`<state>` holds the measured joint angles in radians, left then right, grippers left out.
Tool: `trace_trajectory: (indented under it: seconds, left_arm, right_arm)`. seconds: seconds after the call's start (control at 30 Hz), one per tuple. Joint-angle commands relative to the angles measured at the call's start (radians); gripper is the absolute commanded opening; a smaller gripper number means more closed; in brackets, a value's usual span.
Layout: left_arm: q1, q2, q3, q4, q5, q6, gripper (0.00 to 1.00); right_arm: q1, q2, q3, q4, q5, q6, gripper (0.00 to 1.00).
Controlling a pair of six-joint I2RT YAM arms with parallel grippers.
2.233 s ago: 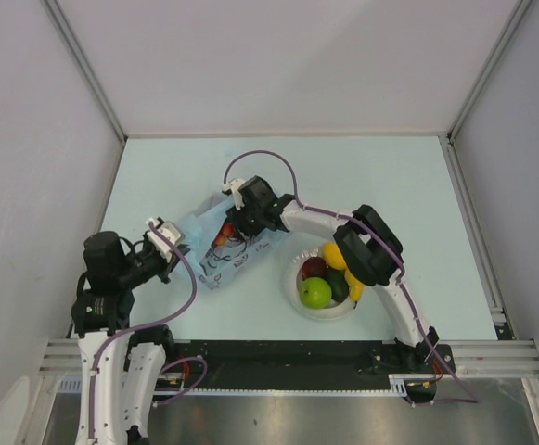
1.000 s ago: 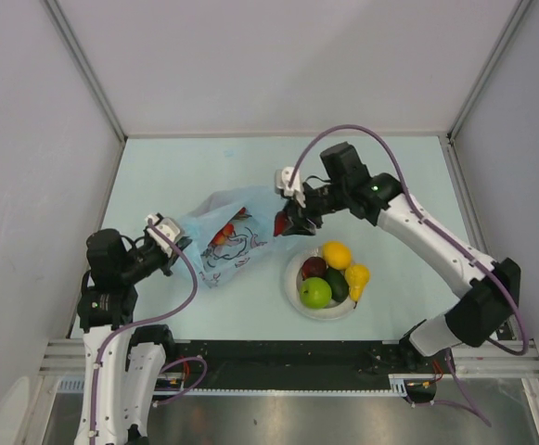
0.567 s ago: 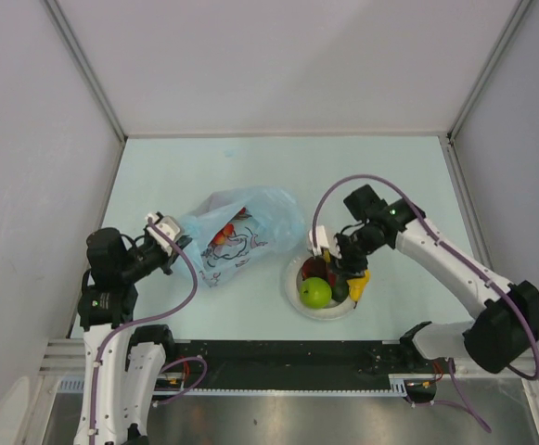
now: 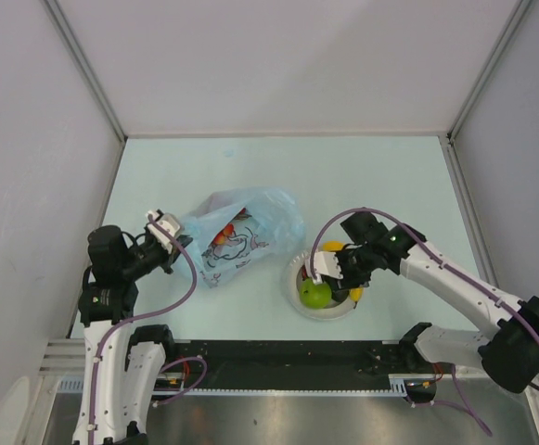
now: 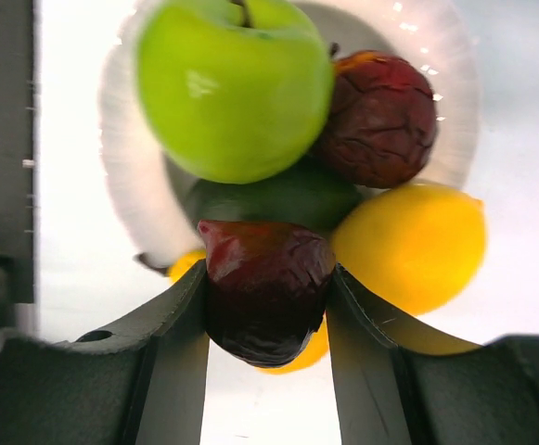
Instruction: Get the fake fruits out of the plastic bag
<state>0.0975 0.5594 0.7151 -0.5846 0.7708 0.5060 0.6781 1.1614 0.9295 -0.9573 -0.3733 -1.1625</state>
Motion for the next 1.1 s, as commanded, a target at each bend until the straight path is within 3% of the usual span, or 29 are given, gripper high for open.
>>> trace_trajectory:
  seconds: [0.0,0.23,0.47,0.87,1.0,1.07]
  left_arm:
    - [-0.004,-0.009,0.006,0.023,0.018,-0.018,0.01]
    - [-0.004,-0.029,-0.008,0.019,0.016,-0.026,0.01]
    - [-0.002,-0.033,-0.025,0.045,0.018,-0.037,0.01]
    - [-0.002,-0.036,-0.042,0.062,0.027,-0.044,0.01]
    - [-0.002,-0.038,-0.043,0.046,0.022,-0.040,0.01]
    - [-0.002,-0.042,-0.046,0.043,0.021,-0.038,0.01]
  right_arm:
    - [-0.011,0.050,0.020,0.106,0.047,-0.052,0.36]
    - [-0.014,0.130,0.037,0.176,0.059,-0.062,0.41]
    - [-0.017,0.101,0.046,0.170,-0.013,-0.060,0.75]
    - [-0.034,0.026,0.089,0.210,-0.012,-0.046,0.77]
    - [-0.081,0.015,0.153,0.386,-0.062,0.114,0.82]
    - [-0.084,0.024,0.178,0.568,-0.075,0.337,0.86]
